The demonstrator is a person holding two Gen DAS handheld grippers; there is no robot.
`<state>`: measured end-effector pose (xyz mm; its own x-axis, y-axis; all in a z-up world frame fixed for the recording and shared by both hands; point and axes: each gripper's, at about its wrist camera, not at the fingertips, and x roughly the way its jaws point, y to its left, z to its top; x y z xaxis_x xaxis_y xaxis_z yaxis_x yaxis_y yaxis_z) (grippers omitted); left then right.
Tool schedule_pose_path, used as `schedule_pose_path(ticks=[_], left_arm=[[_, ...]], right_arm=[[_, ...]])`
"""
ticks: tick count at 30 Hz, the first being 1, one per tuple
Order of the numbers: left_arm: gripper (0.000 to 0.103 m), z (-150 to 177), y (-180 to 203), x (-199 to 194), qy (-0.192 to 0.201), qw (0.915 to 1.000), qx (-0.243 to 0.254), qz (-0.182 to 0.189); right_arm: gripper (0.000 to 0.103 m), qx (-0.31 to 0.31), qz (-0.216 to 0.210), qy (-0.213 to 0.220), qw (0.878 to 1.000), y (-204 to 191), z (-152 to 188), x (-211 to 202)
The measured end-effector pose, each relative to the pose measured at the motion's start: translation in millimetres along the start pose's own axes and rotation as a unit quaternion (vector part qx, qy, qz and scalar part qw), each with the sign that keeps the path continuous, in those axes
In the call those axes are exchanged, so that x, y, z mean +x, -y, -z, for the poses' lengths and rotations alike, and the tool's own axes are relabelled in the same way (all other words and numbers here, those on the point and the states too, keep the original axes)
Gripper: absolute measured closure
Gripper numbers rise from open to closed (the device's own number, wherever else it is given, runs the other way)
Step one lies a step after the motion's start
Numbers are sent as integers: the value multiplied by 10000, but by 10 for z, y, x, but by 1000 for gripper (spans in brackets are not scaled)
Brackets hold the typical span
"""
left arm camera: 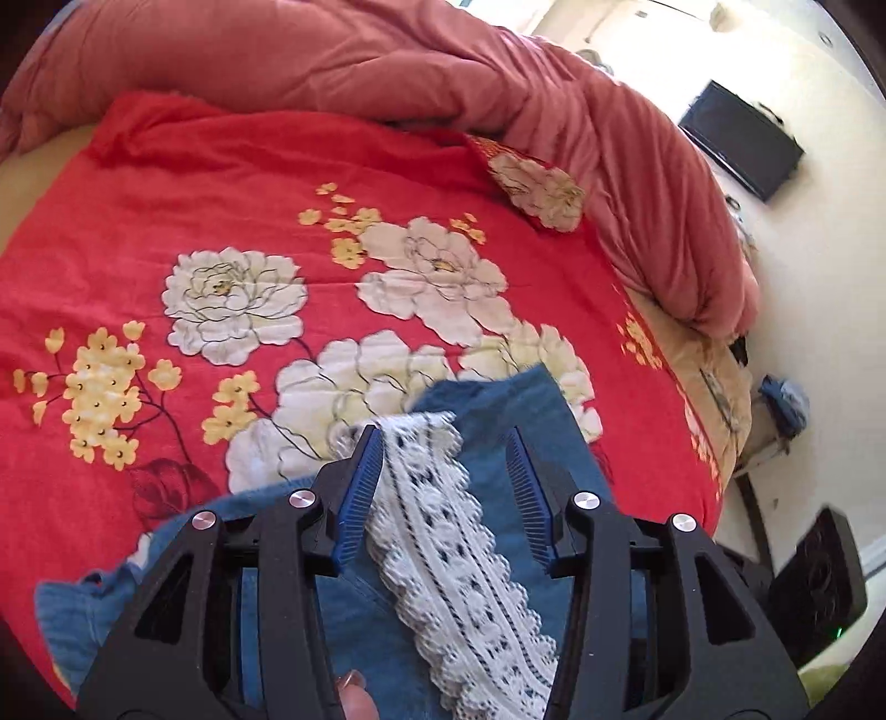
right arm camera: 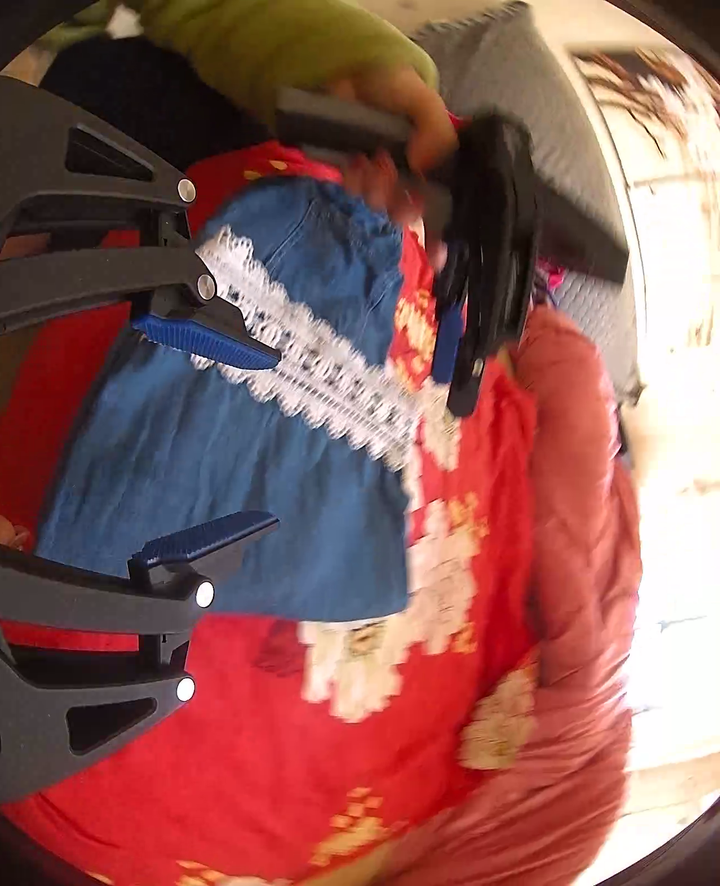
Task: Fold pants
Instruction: 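Open both tools and release the lace strip onto the denim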
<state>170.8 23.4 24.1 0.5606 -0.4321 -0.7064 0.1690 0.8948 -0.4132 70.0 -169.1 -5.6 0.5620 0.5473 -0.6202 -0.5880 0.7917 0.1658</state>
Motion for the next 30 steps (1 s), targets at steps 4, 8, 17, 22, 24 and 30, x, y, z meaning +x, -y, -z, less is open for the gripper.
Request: schedule_pose_path(ticks=[4,8,17,22,24,30], left_arm=[[63,211,257,57,-144,9984,514,-207],[56,423,366,200,-413,9917,910,-805],[48,626,252,440,-837,9859,896,-1139],[42,665,280,308,-626,9879,837,-1146],[39,675,312,263,-534,9885,829,-1148],[30,696,301,41,-201,9919,585,-1109]], right_arm=[[48,57,209,-347,9992,50,59,115],[45,133,471,-693,9964,107,153,246],[39,325,344,-853,9952,163,219,331],[39,601,220,-542,9965,245,168,195],[39,684,229,-483,9962,283,150,167],[18,864,347,-278,9953,356,133,95]])
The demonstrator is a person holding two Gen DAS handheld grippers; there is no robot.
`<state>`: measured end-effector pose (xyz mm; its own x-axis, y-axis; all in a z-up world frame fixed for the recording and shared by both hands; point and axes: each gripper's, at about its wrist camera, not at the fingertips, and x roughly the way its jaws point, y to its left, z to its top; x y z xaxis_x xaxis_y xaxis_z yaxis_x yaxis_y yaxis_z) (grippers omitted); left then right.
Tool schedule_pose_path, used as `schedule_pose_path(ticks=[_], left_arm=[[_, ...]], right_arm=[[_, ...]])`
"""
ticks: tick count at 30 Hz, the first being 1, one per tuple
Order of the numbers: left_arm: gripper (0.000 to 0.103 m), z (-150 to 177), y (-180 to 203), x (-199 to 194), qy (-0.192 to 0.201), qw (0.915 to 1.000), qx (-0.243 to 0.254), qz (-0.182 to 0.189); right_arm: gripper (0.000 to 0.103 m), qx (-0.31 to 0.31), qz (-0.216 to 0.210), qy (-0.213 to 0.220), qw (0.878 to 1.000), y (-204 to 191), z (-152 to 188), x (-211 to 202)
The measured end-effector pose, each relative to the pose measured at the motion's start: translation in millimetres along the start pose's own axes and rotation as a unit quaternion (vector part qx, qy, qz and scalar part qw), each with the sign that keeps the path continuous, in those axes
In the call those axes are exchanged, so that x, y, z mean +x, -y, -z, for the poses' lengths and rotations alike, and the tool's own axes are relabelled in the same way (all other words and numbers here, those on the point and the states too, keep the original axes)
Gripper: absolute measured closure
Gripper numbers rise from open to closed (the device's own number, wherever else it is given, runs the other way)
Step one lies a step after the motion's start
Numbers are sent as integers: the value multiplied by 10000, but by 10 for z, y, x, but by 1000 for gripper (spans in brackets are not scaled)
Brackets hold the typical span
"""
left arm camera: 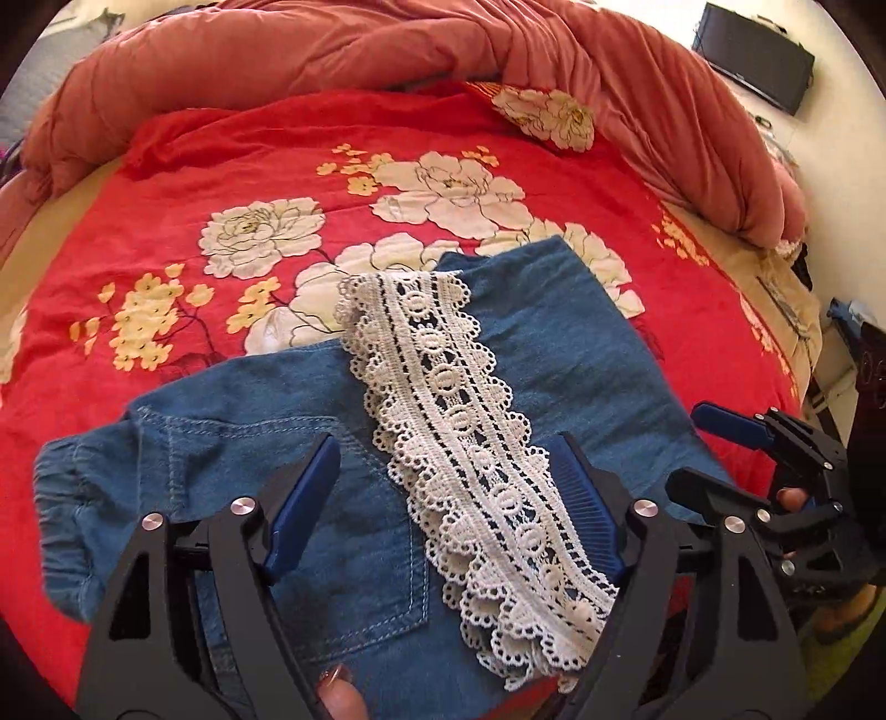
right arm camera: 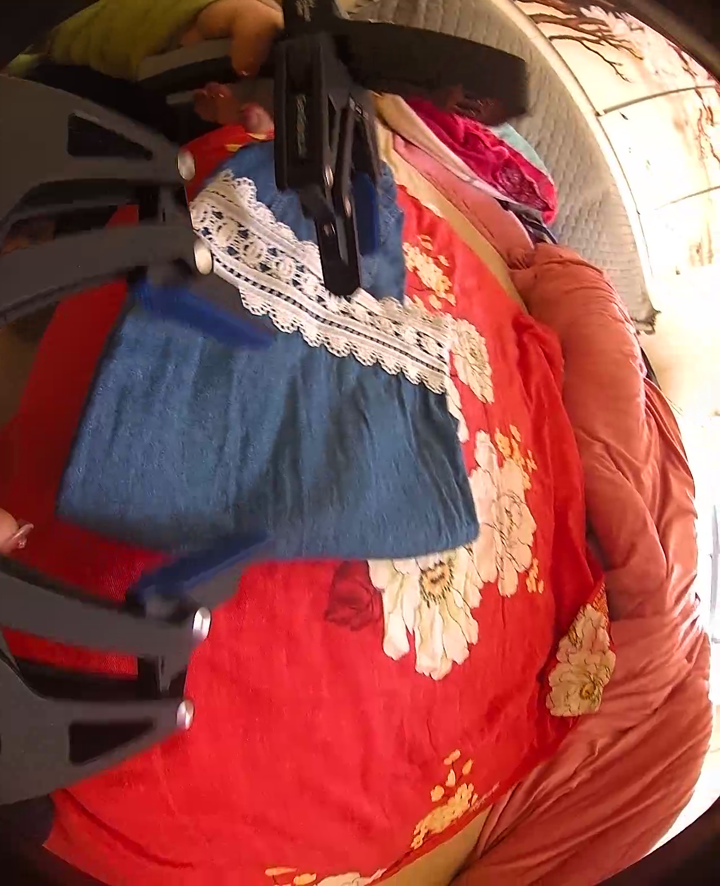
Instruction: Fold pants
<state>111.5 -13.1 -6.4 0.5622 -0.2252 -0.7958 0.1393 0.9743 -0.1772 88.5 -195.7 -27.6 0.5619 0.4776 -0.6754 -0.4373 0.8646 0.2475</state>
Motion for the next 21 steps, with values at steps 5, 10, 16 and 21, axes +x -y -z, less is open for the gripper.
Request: schedule_pose_path(ticks=[5,10,16,21], left_arm=[[19,58,-34,-188,241,9995,-201,22],[10,170,-73,-270,286,9988,-381,-70],[10,306,-103,-405,405,9976,-494,-248],[10,427,-153,-588,585,9960,-580,-346]], right_arm=[[16,170,45,191,9997,59,-28,-59],[8,182,161,301,9993,62,-41,-88],[7,151,217,489,9985,31,-61,-134],[7,139,118,597,9981,-29,-65,-166]])
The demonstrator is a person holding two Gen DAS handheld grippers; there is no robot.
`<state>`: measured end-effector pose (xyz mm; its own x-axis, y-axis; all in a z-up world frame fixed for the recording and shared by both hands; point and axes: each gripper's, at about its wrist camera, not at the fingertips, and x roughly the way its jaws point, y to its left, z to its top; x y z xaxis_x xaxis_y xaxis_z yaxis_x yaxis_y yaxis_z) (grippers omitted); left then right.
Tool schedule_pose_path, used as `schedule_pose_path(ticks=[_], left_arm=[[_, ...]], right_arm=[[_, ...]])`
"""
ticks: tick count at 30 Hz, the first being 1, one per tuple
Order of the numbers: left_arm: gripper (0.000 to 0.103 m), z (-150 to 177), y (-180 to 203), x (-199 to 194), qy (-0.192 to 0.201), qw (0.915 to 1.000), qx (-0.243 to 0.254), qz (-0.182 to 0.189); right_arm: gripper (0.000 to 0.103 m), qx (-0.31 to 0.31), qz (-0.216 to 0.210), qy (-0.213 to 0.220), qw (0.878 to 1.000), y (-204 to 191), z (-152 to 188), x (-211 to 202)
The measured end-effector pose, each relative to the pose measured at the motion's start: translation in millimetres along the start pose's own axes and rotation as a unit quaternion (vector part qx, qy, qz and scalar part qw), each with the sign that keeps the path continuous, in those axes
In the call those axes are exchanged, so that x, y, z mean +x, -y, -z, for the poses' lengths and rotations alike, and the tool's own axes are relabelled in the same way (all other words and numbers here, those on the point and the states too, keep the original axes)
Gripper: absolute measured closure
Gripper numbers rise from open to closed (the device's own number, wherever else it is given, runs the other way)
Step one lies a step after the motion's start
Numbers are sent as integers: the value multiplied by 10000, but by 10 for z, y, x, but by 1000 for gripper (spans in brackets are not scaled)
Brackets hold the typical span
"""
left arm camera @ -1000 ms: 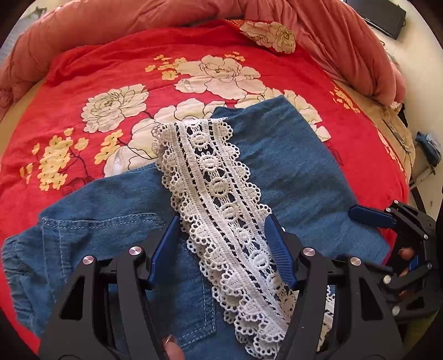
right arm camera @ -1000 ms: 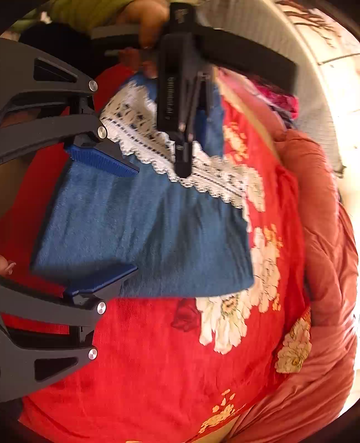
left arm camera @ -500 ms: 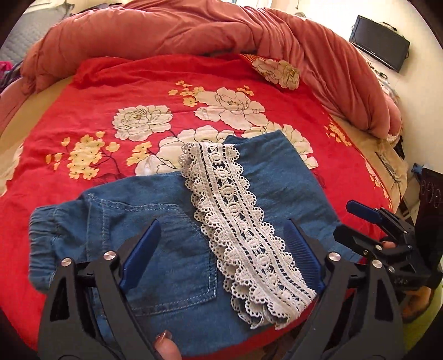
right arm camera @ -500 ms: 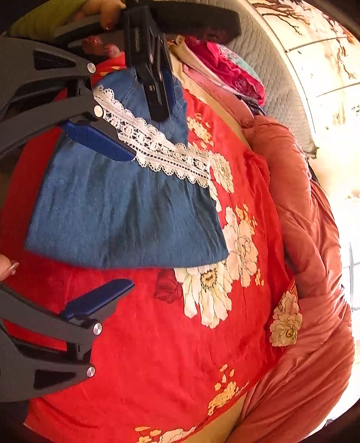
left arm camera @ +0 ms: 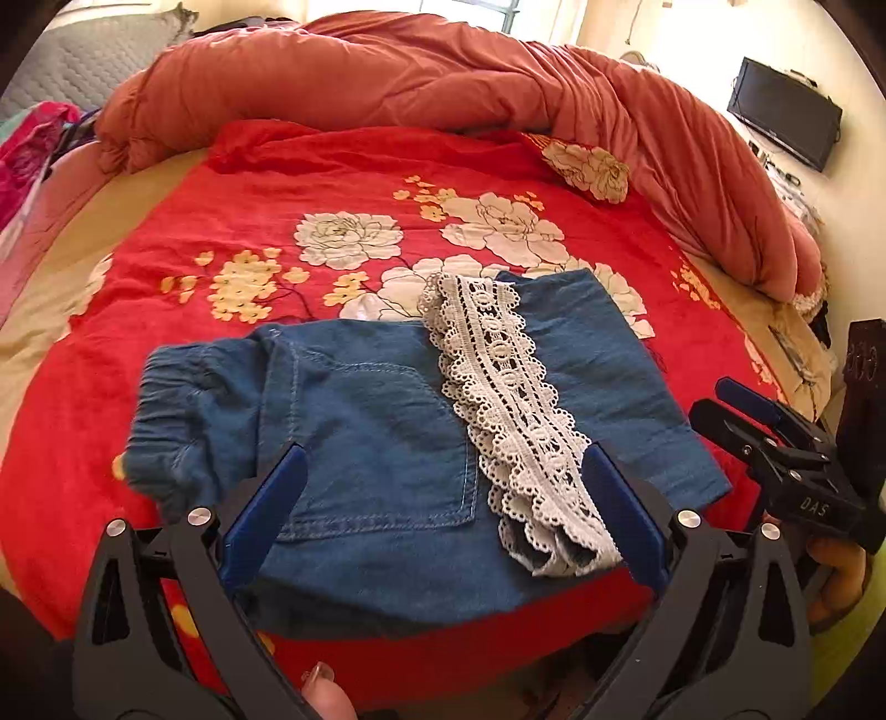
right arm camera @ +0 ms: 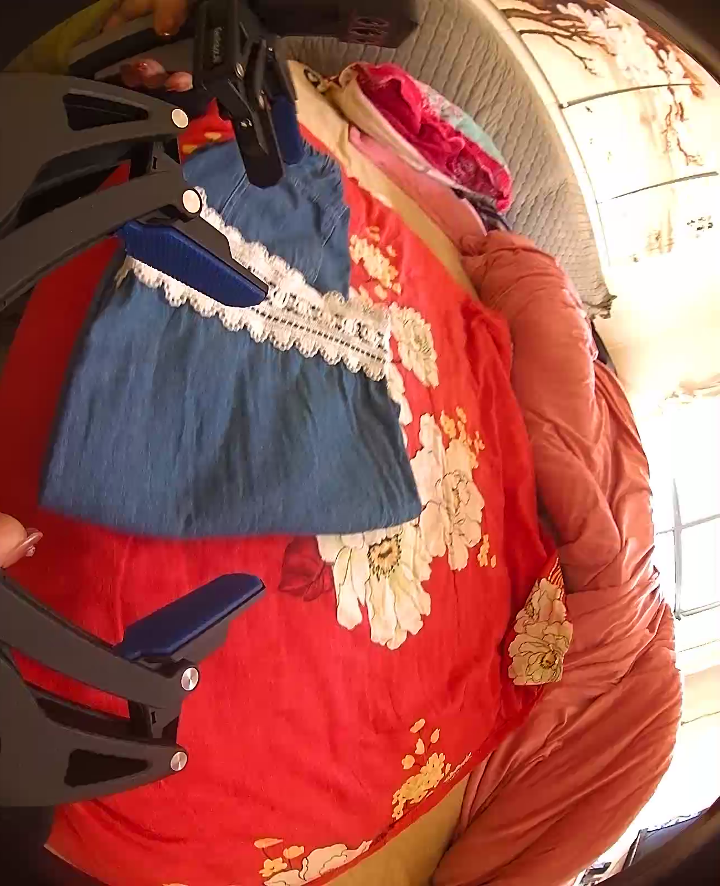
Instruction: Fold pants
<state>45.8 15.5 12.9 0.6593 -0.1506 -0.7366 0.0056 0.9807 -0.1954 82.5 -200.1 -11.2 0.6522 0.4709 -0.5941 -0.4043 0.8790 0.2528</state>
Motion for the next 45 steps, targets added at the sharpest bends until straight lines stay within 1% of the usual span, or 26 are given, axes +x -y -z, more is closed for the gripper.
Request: schedule_pose_path(ticks=[3,6,7,10,14,20,22,23,26,27,29,33,35,37,38,39,40,41,42,43,45], left_arm=[[10,57,-86,-144,118,9998,-183,44],[10,101,-170,-286,232,9993,-301,2],[10,117,-208,-331,263,9991,-340,-45],[10,149,-327,-409,315,9982,-507,-111],[10,172,-484,-477,349,9965,-744,-163],[10,206,-696,-486,293,9936,-1044,-307],[10,226,-769,-467,228,9924,-1142,-408],[10,237,-806,-455,193,9916,-1203,-429],[10,272,-928,-411,96,9888,-1412,-478],[10,290,-969,-391,53,9879,-1473,-480],[10,332,-1056,-336,-41,9855,-1654,-372],[10,408,-1198,-240,-136,9800,-1968,-239],[10,429,-1247,-196,-145,9774,-2102,-155],[10,434,-1250,-170,-107,9770,-2132,13],[10,432,-1242,-164,-87,9771,-2123,40],[15,435,-1232,-147,-67,9773,-2117,90],[24,439,-1230,-129,-86,9770,-2126,134],[30,444,-1228,-104,-109,9764,-2150,188],[43,450,-1229,-87,-131,9759,-2164,239],[43,454,-1231,-68,-174,9751,-2195,256],[44,450,-1247,-45,-174,9739,-2246,294]], right_arm=[[6,-27,-78,73,9999,-57,-9,-35],[6,-200,-52,205,9996,-150,-20,-81],[5,-272,-31,240,9993,-189,-26,-93],[5,-436,-35,277,9987,-291,-52,-108],[5,-544,-125,186,9983,-409,-102,-87],[5,-684,-427,-6,9967,-572,-250,-26],[5,-798,-470,-109,9956,-633,-294,23],[5,-861,-447,-170,9951,-673,-325,64],[5,-1035,-557,-284,9927,-799,-439,182],[5,-1100,-613,-323,9915,-843,-480,224],[5,-1258,-677,-414,9889,-961,-570,325],[5,-1600,-921,-603,9810,-1210,-728,525],[5,-1731,-1103,-767,9757,-1362,-817,667],[5,-1888,-1277,-898,9695,-1496,-878,781],[5,-2042,-1356,-988,9644,-1607,-906,866],[5,-2147,-1449,-1067,9600,-1688,-925,935],[5,-2235,-1549,-1181,9551,-1762,-943,1009],[5,-2339,-1627,-1331,9493,-1857,-957,1106],[5,-2415,-1709,-1445,9442,-1930,-961,1179],[5,-2489,-1822,-1599,9377,-1996,-957,1258],[5,-2700,-2069,-1982,9192,-2148,-918,1427]])
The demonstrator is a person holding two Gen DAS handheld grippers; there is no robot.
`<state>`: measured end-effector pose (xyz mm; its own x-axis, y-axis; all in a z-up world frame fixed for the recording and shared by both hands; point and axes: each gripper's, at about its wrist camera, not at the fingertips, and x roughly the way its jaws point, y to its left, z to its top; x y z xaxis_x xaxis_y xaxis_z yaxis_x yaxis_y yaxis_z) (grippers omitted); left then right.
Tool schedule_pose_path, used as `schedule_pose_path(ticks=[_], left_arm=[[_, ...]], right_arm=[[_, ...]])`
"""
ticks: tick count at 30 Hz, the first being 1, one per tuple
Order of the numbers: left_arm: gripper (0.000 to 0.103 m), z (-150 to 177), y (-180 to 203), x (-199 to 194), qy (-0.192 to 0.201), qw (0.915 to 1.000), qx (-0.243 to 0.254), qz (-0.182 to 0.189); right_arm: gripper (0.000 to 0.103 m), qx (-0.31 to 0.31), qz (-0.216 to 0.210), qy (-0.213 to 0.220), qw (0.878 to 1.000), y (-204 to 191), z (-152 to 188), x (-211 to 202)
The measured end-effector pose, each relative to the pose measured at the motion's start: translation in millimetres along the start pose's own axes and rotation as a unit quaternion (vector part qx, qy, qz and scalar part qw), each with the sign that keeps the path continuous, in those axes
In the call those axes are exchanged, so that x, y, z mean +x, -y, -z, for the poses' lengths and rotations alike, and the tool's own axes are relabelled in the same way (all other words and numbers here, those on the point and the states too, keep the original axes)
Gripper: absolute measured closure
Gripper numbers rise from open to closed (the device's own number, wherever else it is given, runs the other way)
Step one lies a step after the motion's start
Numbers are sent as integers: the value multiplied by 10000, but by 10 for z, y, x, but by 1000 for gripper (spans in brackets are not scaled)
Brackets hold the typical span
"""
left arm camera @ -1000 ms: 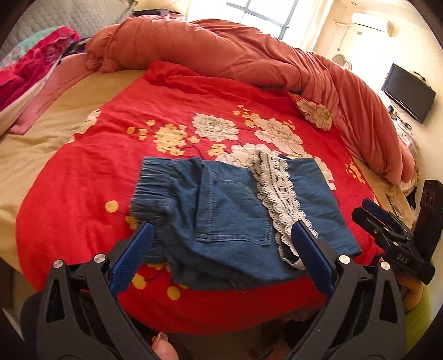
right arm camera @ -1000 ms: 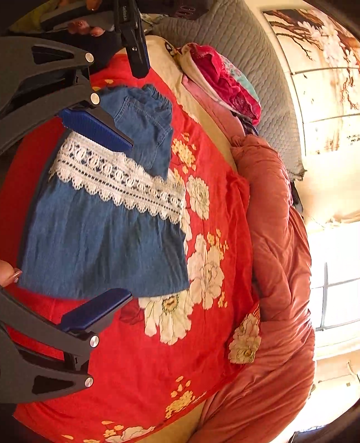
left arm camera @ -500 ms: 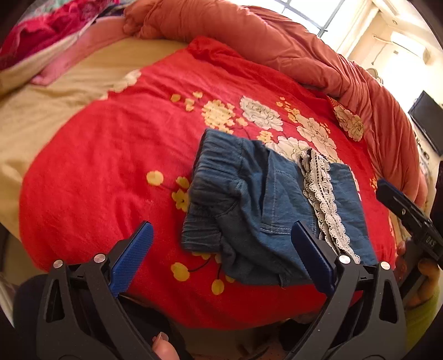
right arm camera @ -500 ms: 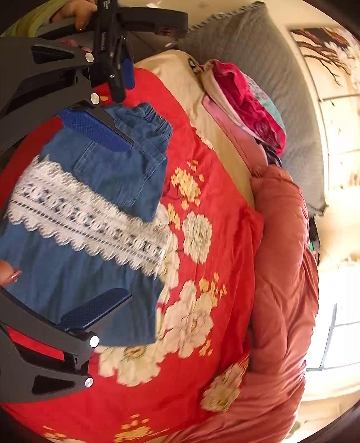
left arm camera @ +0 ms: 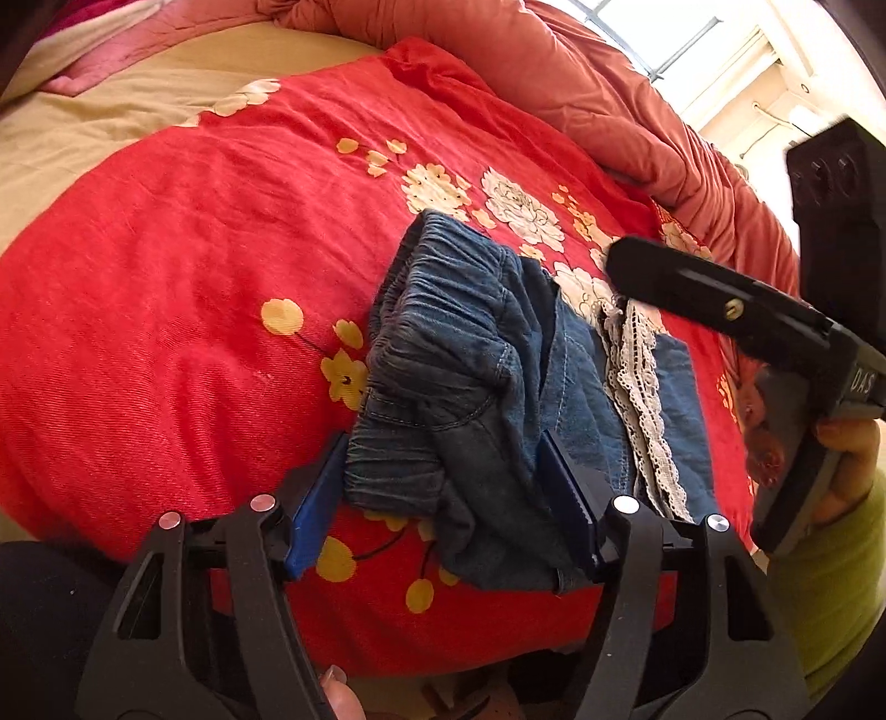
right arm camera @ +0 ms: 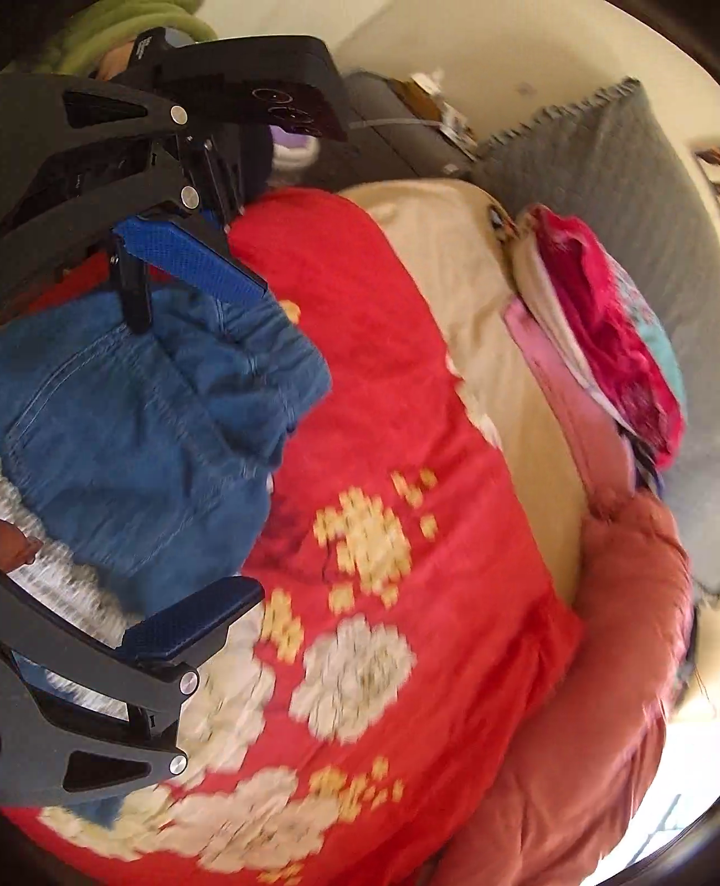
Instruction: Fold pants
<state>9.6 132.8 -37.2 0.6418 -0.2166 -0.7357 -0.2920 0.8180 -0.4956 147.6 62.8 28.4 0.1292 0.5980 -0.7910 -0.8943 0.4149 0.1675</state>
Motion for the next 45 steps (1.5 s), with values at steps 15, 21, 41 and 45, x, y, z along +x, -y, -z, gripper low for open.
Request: schedule_pose_path(ticks=[15,21,41,45], left_arm=[[44,11,-15,33,-50,10000,-41,33],[30,18,95,65,-34,10000,5,-47],[50,41,602,-153,624,9957,551,418],[50,46,726,-147,594,9951,632,481]], right_arm=[[43,-213,-1019,-1170,9877,-63,-111,919],[62,-397,-966,-750,9917,-140,-40,720],[63,346,-1292,686,9886,256,239,-234],[63,394,-1307,879,9867,318,340,-371]])
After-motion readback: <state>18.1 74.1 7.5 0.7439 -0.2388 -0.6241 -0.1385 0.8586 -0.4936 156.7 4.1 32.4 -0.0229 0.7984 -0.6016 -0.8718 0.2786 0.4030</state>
